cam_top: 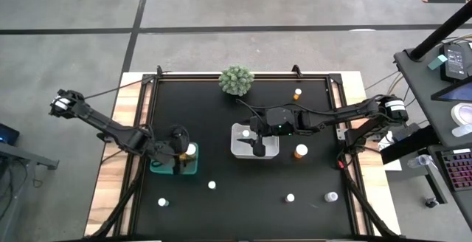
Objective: Pick and place medicine bottles into bin by pill shape (circle, oval)
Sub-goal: Put the orange tablet bottle into the white bin
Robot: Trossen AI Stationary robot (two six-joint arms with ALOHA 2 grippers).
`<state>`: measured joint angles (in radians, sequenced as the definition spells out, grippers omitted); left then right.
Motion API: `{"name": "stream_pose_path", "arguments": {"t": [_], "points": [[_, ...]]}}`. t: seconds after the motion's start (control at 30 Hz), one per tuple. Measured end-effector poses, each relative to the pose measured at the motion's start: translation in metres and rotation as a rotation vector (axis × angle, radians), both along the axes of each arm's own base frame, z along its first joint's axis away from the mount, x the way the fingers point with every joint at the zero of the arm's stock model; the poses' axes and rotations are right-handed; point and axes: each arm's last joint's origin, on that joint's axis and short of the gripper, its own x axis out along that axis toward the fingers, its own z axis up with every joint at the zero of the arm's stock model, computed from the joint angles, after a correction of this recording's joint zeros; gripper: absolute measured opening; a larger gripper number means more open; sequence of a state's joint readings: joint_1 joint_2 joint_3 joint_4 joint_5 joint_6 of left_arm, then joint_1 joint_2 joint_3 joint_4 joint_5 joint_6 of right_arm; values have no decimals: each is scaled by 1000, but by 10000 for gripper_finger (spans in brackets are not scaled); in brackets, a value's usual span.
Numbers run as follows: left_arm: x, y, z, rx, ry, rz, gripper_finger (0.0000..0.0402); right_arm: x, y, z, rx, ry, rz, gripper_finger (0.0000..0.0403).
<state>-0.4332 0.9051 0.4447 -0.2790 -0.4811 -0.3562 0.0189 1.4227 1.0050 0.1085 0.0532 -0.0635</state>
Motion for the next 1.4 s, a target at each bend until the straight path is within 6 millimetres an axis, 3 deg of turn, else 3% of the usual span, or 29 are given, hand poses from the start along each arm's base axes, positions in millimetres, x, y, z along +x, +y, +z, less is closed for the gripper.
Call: {"name": "stream_pose_path", "arguments": {"t": [0.33, 0.53, 0.7, 0.97, 1.13, 1.3, 1.4], "points": [[16, -10, 52, -161, -146, -65, 318, -3, 0, -2, 65, 42, -29, 286], [18, -14, 69, -352, -173, -51, 318, -17, 0, 11, 243, 395, -176, 276], [20, -14, 75, -349, -198, -42, 318, -46, -1, 25, 355, 741, -392, 266], [20, -11, 73, -297, -225, 33, 318, -78, -13, 22, 348, 900, -689, 250], [20, -11, 73, -251, -235, 25, 318, -83, -45, 16, 294, 837, -839, 244], [21, -11, 77, -207, -267, -6, 318, -90, -105, 5, 297, 756, -942, 243], [21, -11, 79, -202, -273, -12, 318, -104, -146, -4, 310, 726, -1024, 241]]}}
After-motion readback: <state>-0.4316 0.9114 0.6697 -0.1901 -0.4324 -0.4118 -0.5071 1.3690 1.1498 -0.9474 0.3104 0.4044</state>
